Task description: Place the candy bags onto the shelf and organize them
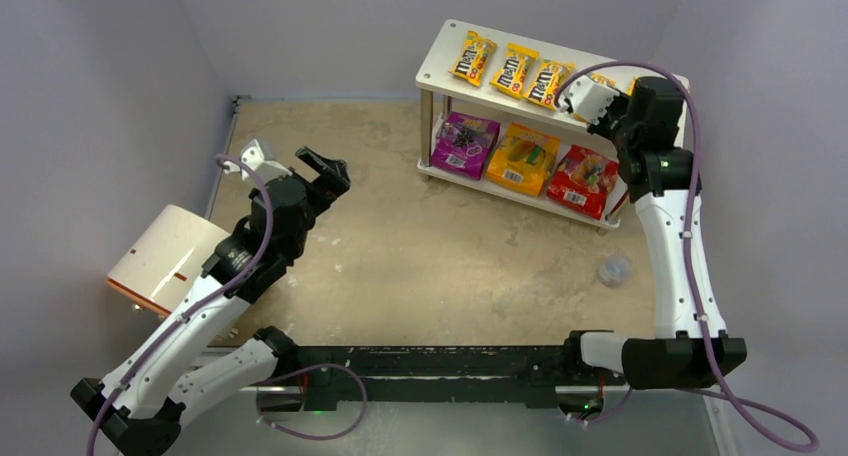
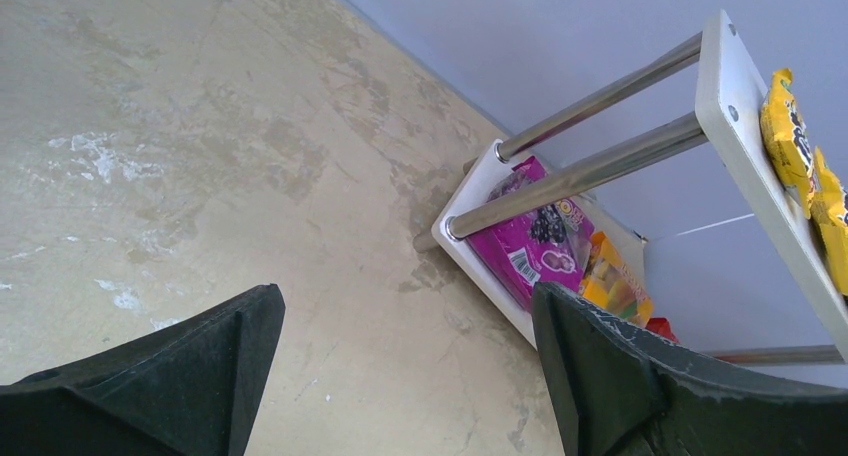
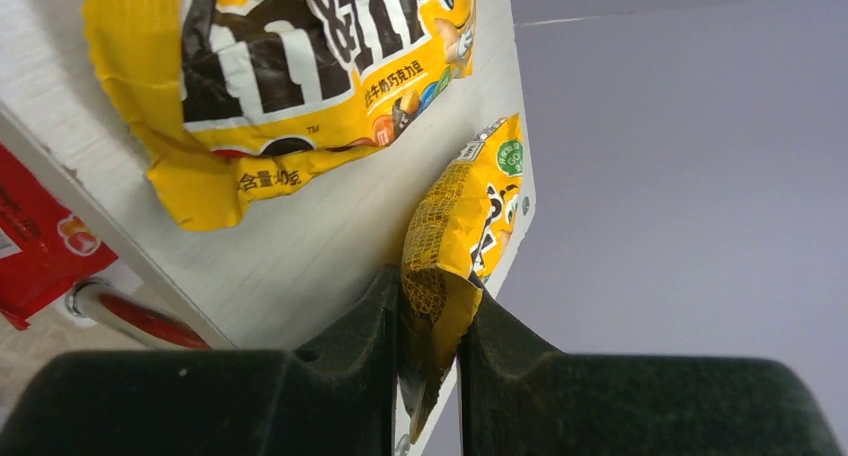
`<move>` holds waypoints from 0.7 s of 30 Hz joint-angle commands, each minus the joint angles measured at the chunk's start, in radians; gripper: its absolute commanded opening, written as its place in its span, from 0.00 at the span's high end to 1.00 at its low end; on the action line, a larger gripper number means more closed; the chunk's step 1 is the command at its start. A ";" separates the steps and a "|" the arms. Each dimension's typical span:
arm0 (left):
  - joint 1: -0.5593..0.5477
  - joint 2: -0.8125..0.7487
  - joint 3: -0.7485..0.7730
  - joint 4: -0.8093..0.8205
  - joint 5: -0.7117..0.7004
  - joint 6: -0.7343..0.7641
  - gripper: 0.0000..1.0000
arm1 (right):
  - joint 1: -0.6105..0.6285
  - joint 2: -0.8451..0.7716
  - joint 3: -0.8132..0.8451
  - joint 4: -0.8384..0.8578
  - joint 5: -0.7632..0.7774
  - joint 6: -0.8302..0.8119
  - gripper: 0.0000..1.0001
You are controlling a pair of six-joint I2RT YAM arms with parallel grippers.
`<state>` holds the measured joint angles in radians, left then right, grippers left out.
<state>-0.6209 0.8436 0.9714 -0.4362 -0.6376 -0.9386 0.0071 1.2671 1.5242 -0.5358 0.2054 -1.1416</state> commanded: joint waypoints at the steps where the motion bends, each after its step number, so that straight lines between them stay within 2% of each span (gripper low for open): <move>1: 0.004 -0.019 0.000 0.010 -0.028 0.025 0.00 | -0.004 -0.051 -0.029 -0.037 -0.078 -0.105 0.87; 2: 0.005 -0.020 0.001 0.009 -0.028 0.026 0.00 | -0.004 -0.052 -0.030 -0.040 -0.082 -0.109 0.85; 5: 0.004 -0.025 0.000 0.007 -0.026 0.028 0.00 | -0.004 -0.047 -0.021 -0.056 -0.079 -0.114 0.70; 8: 0.005 -0.030 0.000 0.006 -0.025 0.030 0.00 | -0.004 -0.042 -0.007 -0.081 -0.088 -0.116 0.49; 16: 0.006 -0.027 -0.003 0.010 -0.020 0.032 0.00 | -0.004 -0.094 0.036 -0.179 -0.199 -0.126 0.23; 19: 0.006 -0.019 -0.005 0.010 -0.011 0.033 0.00 | -0.004 -0.126 0.046 -0.223 -0.303 -0.138 0.16; 21: 0.006 -0.016 -0.004 0.011 -0.008 0.038 0.00 | -0.004 -0.151 0.046 -0.226 -0.387 -0.132 0.06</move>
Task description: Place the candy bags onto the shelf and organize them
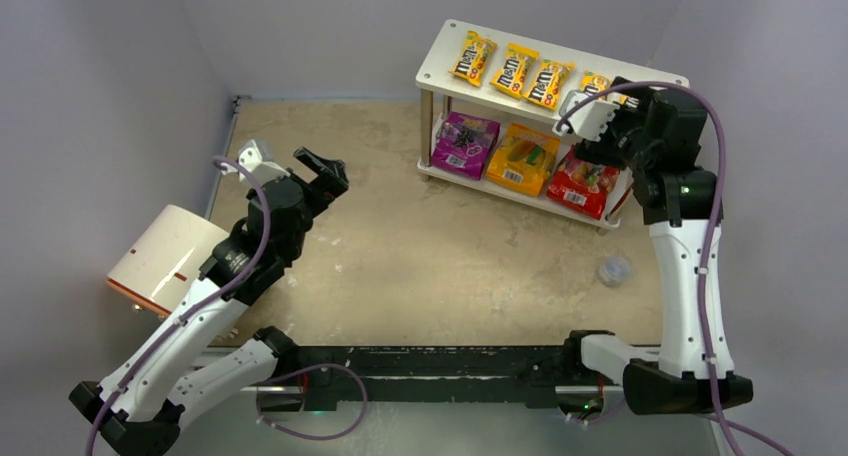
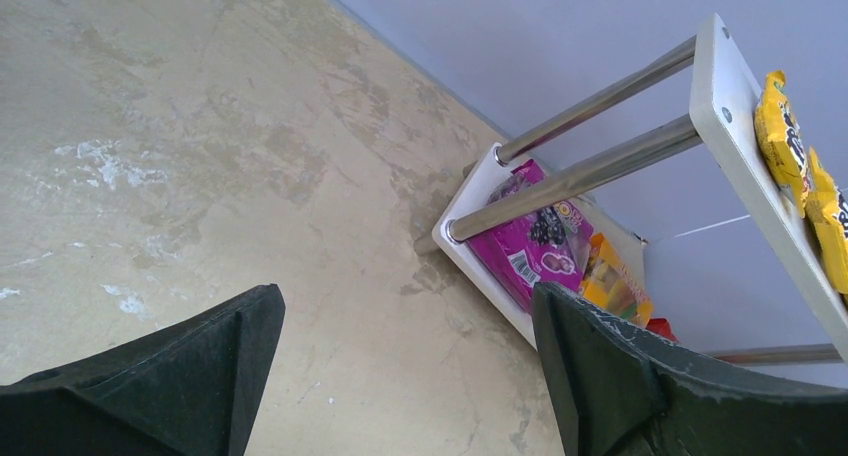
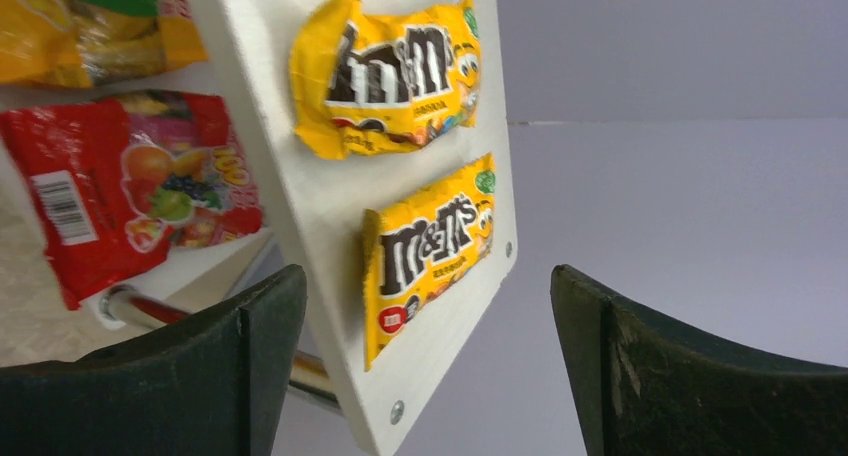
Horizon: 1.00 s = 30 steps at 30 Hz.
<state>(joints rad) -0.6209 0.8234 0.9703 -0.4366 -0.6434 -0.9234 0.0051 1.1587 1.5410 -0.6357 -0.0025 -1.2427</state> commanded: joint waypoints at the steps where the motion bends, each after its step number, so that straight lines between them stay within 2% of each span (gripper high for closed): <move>1: 0.006 0.006 -0.002 0.012 0.001 0.028 0.00 | -0.002 -0.056 0.021 -0.104 -0.232 -0.004 0.03; 3: 0.005 0.006 -0.004 0.017 0.015 0.040 0.00 | -0.002 -0.099 -0.012 -0.026 -0.323 0.088 0.01; 5: 0.005 0.003 -0.012 0.027 0.025 0.049 0.00 | -0.002 -0.140 -0.075 0.129 -0.429 0.270 0.01; 8: 0.005 0.003 -0.018 0.029 0.041 0.073 0.00 | -0.002 -0.187 -0.181 0.392 -0.576 0.684 0.01; 10: 0.005 0.003 -0.019 0.021 0.055 0.096 0.00 | -0.002 -0.196 -0.231 0.505 -0.673 0.936 0.01; 12: 0.005 0.002 -0.030 0.021 0.073 0.115 0.00 | -0.002 -0.206 -0.299 0.612 -0.699 1.189 0.01; 13: 0.005 0.001 -0.042 0.025 0.083 0.121 0.00 | -0.002 -0.218 -0.385 0.696 -0.699 1.335 0.01; 14: 0.005 0.003 -0.055 0.033 0.091 0.129 0.00 | 0.008 -0.230 -0.465 0.845 -0.706 1.414 0.01; 15: 0.005 0.004 -0.071 0.040 0.100 0.138 0.00 | 0.037 -0.237 -0.529 0.900 -0.724 1.440 0.01; 17: 0.005 0.005 -0.106 0.060 0.109 0.156 0.00 | 0.163 -0.244 -0.598 0.846 -0.656 1.390 0.01; 19: 0.005 0.006 -0.155 0.098 0.119 0.169 0.00 | 0.333 -0.253 -0.671 0.786 -0.498 1.329 0.01; 20: 0.006 0.006 -0.182 0.123 0.127 0.170 0.00 | 0.406 -0.262 -0.728 0.802 -0.400 1.330 0.01; 21: 0.006 0.006 -0.211 0.151 0.140 0.172 0.00 | 0.453 -0.275 -0.796 0.846 -0.374 1.356 0.01; 23: 0.005 0.006 -0.270 0.214 0.171 0.184 0.00 | 0.487 -0.323 -0.967 0.987 -0.378 1.425 0.01; 25: 0.006 0.004 -0.312 0.241 0.183 0.193 0.00 | 0.489 -0.394 -1.144 1.150 -0.307 1.524 0.01; 27: 0.005 -0.003 -0.347 0.253 0.182 0.212 0.00 | 0.489 -0.465 -1.244 1.139 -0.119 1.556 0.01; 30: 0.006 -0.027 -0.388 0.258 0.166 0.240 0.00 | 0.489 -0.556 -1.283 0.999 0.171 1.587 0.01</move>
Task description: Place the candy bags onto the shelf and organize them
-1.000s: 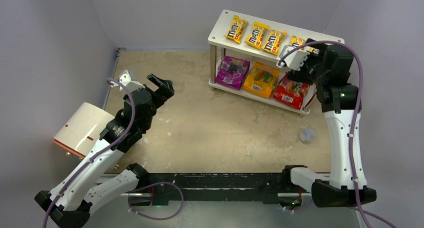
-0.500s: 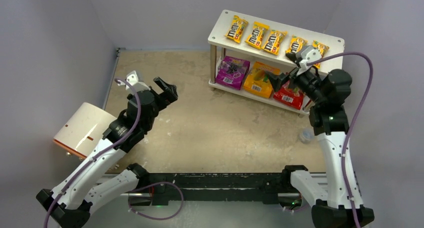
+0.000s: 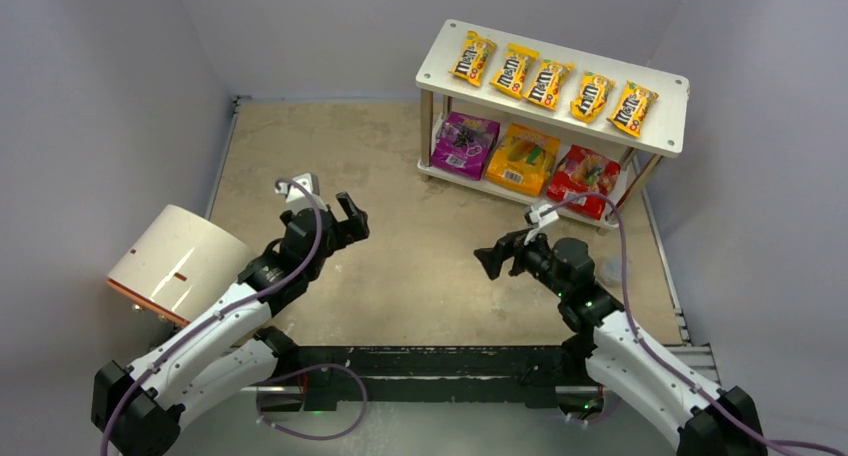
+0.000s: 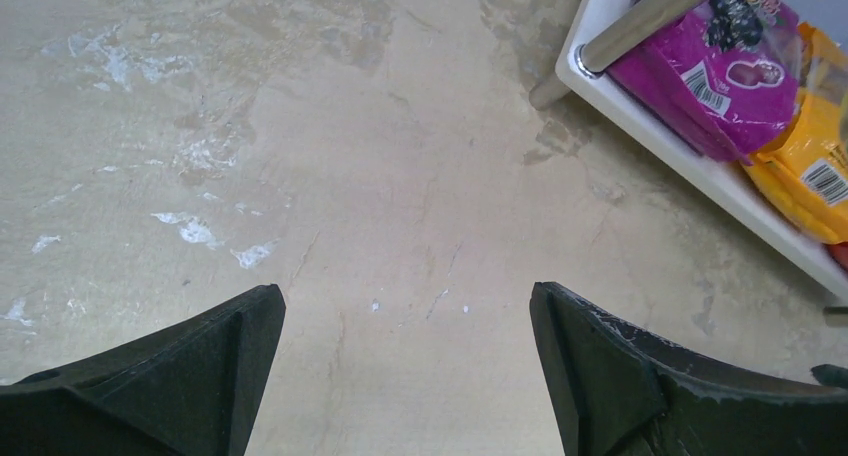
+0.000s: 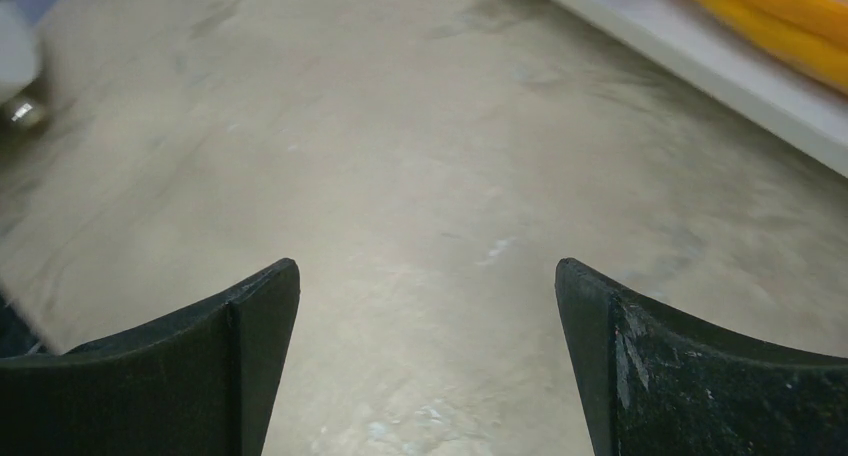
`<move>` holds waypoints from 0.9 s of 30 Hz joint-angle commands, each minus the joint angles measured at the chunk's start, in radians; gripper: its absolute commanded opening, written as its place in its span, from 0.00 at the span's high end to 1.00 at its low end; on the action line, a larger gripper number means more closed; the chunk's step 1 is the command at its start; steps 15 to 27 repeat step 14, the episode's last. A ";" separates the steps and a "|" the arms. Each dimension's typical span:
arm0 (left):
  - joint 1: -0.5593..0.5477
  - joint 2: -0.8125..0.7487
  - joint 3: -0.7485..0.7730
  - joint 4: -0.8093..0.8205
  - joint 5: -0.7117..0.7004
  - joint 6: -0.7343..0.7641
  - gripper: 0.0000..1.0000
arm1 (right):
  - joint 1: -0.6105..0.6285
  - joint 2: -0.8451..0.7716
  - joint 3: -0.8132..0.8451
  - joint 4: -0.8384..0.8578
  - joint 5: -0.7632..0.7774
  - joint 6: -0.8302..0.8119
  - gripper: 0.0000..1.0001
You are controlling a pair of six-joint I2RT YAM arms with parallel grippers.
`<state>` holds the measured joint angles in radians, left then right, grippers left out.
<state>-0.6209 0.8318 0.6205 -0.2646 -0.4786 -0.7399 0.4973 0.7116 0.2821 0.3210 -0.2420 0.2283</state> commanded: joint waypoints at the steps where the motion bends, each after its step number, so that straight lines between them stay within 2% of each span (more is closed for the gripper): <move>1: 0.005 -0.055 -0.053 0.090 -0.009 0.059 0.00 | -0.003 -0.136 -0.028 0.015 0.483 0.130 0.01; 5: 0.006 -0.130 -0.102 0.109 -0.051 0.089 0.00 | -0.003 -0.261 -0.056 -0.029 0.645 0.169 0.01; 11: 0.006 -0.204 -0.134 0.090 -0.112 0.119 0.00 | -0.003 -0.395 -0.122 -0.038 0.672 0.127 0.01; 14: 0.005 -0.206 -0.137 0.084 -0.141 0.125 0.00 | -0.003 -0.405 -0.115 -0.036 0.724 0.132 0.01; 27: 0.005 -0.206 -0.137 0.084 -0.141 0.125 0.00 | -0.003 -0.405 -0.115 -0.036 0.724 0.132 0.01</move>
